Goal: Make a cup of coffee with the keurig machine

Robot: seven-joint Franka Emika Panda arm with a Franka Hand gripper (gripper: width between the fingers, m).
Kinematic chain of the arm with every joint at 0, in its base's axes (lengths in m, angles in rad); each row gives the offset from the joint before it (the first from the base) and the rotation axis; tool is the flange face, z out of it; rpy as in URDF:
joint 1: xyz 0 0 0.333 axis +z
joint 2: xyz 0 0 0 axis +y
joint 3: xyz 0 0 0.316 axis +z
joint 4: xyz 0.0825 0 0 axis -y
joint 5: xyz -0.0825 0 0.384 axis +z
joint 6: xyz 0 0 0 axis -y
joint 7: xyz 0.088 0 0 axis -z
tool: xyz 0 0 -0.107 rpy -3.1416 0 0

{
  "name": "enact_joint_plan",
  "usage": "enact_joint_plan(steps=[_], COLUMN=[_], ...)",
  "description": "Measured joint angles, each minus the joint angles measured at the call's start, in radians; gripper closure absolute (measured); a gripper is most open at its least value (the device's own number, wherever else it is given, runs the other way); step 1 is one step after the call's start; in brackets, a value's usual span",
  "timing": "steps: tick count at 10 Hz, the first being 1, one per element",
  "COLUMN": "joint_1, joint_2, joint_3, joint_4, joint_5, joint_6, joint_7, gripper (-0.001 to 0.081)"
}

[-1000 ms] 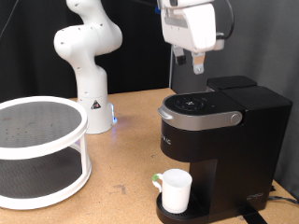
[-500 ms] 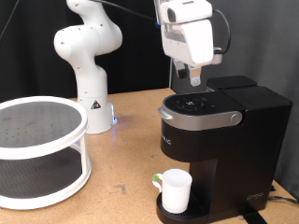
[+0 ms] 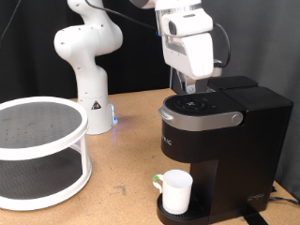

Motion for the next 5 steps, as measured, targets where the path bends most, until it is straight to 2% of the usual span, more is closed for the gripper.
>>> enact_joint_plan(steps=[1, 2, 3, 5], joint_1=[0.000, 0.000, 0.001, 0.003], joint_2=[0.010, 0.020, 0.027, 0.038], joint_3=[0.000, 0.000, 0.000, 0.001], joint_4=[0.000, 0.000, -0.001, -0.007], joint_5=[0.000, 0.000, 0.002, 0.005], joint_6=[0.004, 0.008, 0.013, 0.024], joint_7=[0.000, 0.000, 0.000, -0.003], gripper=[0.0741, 0.0741, 0.0791, 0.0803])
